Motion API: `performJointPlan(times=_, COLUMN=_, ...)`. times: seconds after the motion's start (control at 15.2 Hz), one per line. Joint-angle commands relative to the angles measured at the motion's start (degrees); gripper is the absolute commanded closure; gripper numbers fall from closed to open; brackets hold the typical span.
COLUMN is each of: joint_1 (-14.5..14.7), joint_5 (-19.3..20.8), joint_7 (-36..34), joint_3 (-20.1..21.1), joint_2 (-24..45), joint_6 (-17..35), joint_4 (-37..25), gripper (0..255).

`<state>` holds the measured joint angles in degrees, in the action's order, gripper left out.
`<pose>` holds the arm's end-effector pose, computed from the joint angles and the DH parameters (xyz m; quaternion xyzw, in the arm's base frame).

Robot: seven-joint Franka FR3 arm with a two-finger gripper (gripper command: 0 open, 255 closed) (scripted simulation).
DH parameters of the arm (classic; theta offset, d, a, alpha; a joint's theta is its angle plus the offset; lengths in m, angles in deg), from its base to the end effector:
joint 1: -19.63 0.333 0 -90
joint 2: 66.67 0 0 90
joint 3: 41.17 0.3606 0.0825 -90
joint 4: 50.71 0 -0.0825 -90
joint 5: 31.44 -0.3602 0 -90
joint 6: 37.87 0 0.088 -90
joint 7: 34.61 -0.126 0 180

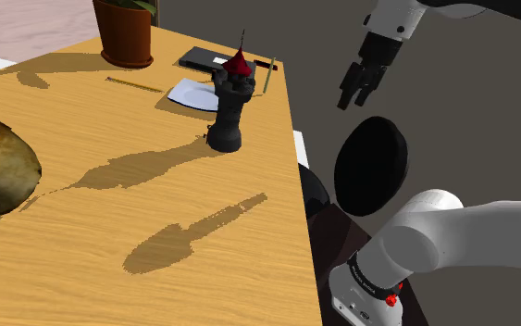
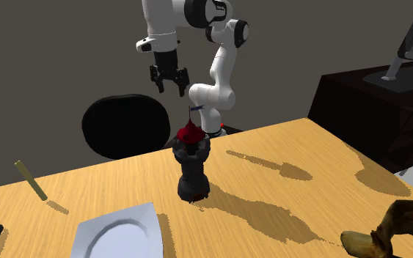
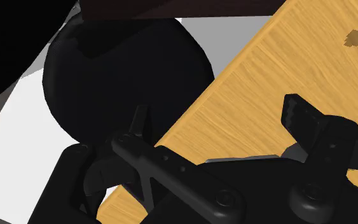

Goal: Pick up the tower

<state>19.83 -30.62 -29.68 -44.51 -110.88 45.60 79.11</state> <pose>0.2433 -0.0233 0.6291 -0.9995 -0.0236 0.0183 0.0144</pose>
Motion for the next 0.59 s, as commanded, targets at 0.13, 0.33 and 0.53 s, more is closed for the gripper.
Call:
performJointPlan(times=0.13, joint_1=-0.3, joint_5=-1.9, joint_7=-5.4, joint_3=3.0, joint_2=1.3, joint_6=0.0, joint_4=-2.0, gripper=0)
performJointPlan(times=0.33, joint_1=-0.9, joint_5=-4.3, joint_7=-13.5, joint_3=7.4, joint_2=4.0, joint_6=0.1, joint_4=-5.7, gripper=0)
performJointPlan(times=0.53, joint_1=-1.8, joint_5=-6.0, joint_7=-21.6, joint_3=11.6, joint_2=7.5, joint_6=0.1, joint_4=-10.2, gripper=0)
